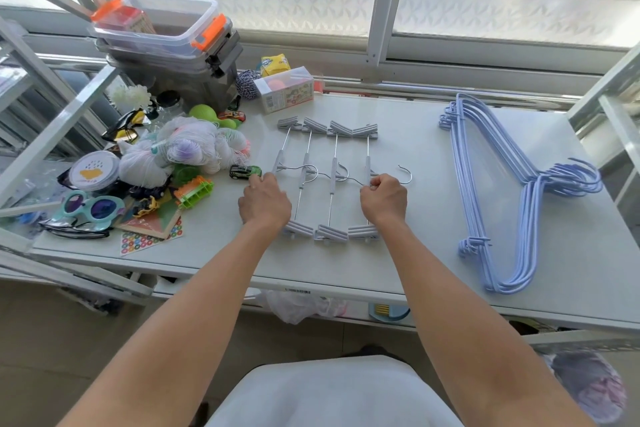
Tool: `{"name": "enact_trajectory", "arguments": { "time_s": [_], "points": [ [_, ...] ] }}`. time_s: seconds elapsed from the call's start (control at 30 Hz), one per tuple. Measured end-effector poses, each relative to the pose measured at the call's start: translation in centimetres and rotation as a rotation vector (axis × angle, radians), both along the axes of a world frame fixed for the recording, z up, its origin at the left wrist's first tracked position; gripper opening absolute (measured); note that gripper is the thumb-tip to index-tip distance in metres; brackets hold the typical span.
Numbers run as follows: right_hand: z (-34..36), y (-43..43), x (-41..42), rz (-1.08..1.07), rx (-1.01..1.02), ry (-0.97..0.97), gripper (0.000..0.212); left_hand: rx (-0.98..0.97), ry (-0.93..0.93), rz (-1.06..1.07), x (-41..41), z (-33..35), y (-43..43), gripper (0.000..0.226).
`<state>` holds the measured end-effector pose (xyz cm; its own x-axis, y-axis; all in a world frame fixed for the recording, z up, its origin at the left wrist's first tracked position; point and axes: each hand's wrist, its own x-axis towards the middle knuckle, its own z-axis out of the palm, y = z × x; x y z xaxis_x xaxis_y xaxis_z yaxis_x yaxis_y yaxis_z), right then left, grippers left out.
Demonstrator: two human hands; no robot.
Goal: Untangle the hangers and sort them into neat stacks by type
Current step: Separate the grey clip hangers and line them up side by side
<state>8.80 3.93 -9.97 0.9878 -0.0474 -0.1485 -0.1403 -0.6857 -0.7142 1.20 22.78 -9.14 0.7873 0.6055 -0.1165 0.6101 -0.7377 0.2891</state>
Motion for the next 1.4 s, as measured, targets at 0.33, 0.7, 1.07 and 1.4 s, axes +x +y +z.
{"name": "enact_trajectory", "arguments": {
  "time_s": [0.33,0.7,1.07,1.4],
  "points": [
    [0.9,0.3,0.4,-0.077,-0.006,0.003,0.023,-0.233,-0.349,0.069,0.5,2.2,2.0,0.018],
    [7.9,5.0,-0.2,0.280,1.201,0.888,0.086,-0.114,-0.827,-0.304,1.3,3.0,2.2,0.009],
    [6.4,7.0,-1.0,0.350,1.087,0.983,0.009,-0.020,-0.747,-0.311,1.6,2.0,4.6,0.025],
    [3.5,13.4,-2.1,0.134,0.752,0.426,0.019,-0.969,-0.331,-0.051,1.0,4.1,4.4,0.042]
  ]
}}
